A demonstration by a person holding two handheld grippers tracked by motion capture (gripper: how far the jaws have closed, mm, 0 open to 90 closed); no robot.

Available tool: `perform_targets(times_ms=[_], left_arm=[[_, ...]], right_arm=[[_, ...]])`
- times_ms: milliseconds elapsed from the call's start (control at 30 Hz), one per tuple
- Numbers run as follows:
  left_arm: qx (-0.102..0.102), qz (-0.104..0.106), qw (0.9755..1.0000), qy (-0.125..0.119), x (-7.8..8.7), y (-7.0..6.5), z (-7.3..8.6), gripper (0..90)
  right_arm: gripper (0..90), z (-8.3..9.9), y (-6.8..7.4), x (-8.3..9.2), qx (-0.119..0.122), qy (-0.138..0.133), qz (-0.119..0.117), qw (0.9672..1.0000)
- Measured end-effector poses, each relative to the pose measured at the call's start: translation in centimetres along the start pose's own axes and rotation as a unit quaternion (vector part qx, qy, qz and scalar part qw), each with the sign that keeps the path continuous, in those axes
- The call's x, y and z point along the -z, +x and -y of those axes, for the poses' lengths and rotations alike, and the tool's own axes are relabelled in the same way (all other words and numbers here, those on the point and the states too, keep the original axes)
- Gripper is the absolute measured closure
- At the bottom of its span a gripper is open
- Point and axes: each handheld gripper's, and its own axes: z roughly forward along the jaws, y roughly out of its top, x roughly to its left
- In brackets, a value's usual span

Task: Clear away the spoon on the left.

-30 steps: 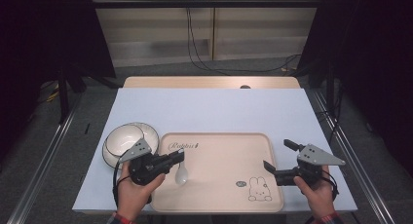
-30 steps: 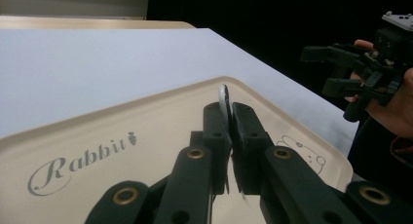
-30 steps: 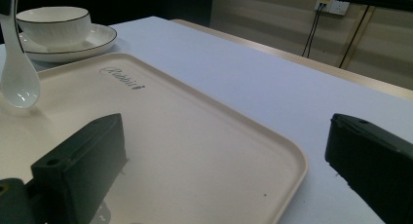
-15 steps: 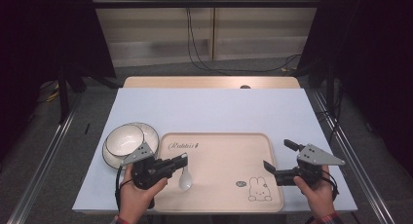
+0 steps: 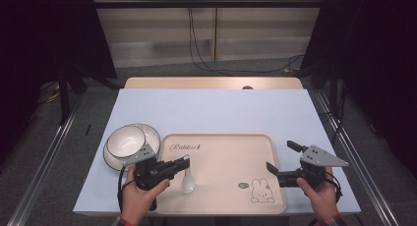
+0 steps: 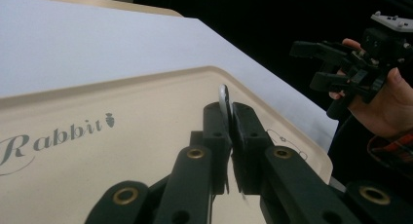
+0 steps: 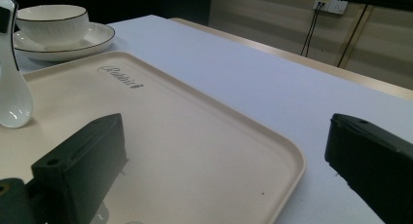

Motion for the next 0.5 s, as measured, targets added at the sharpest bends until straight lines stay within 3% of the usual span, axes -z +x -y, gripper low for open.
perform_targets(times_ms=[500], left_arm=[[-0.008,-0.02,0.9998,-0.003,0.0,1.6,0.1,81.8]], right_arm=[[1.1,0.1,-0.1,0.1,0.002,0.0,-0.003,1.0]])
